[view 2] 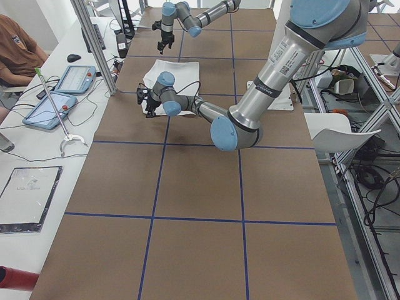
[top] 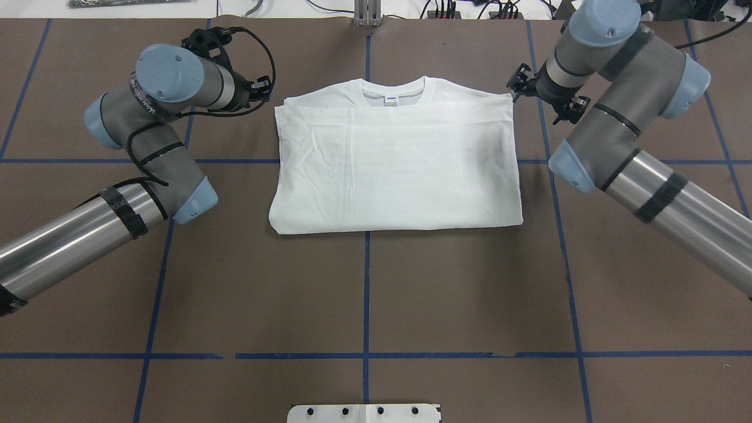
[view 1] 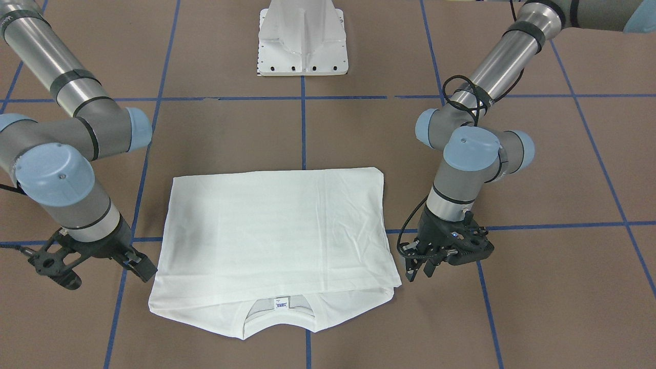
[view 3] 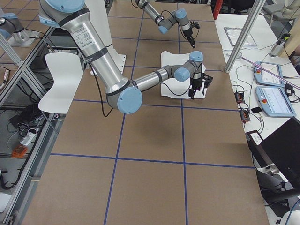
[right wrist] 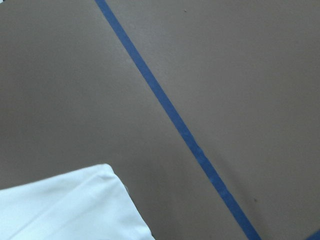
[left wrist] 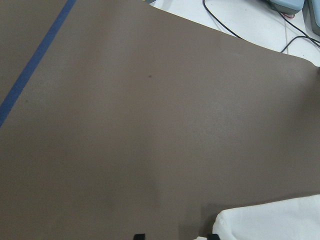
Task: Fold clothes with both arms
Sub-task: 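Lower the right gripper to the folded shirt's side edge and grasp it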
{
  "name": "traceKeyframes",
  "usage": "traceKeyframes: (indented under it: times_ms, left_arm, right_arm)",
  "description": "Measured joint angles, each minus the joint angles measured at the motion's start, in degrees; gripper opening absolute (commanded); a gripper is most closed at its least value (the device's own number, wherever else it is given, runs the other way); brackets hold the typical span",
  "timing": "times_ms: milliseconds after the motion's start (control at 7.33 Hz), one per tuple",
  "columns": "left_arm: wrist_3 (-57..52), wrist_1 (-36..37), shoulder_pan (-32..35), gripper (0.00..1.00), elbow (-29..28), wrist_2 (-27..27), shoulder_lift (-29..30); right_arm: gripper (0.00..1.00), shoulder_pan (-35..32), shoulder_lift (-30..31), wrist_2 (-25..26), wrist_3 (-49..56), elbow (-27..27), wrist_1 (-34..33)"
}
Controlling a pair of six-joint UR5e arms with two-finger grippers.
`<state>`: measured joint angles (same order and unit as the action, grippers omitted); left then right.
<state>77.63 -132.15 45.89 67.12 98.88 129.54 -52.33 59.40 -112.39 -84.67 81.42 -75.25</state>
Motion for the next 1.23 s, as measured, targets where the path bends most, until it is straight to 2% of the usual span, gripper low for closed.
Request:
traceKeyframes:
  times_ms: [273, 545, 682, 955, 1091, 1227]
  left_arm:
    - [-0.1, -0.1, 0.0, 0.51, 0.2, 0.1, -0.2]
    - [-0.1, -0.1, 0.0, 0.51, 0.3, 0.1, -0.3]
    - [-0.1, -0.1, 0.0, 0.51, 0.3, 0.1, -0.4]
    - [-0.1, 0.0, 0.0, 0.51, 0.3, 0.1, -0.4]
    - [-0.1, 0.0, 0.0, 0.51, 0.3, 0.0, -0.4]
    - [-0.1, 0.0, 0.0, 0.51, 0.3, 0.0, -0.4]
  right_arm:
    - [1.00, 5.7, 8.2, 1.0, -13.2, 12.5, 0.1]
    - [0.98, 11.2, 14.1, 3.3, -23.5, 19.6, 0.3]
    - [0.92, 13.2, 15.3, 4.1, -27.1, 20.4, 1.1]
    - [0.61, 16.4, 16.0, 6.3, -31.3, 20.0, 2.9]
    - [0.55, 17.3, 15.8, 7.0, -32.2, 19.7, 3.2]
    - [0.44, 17.7, 15.5, 7.2, -32.4, 19.3, 3.3]
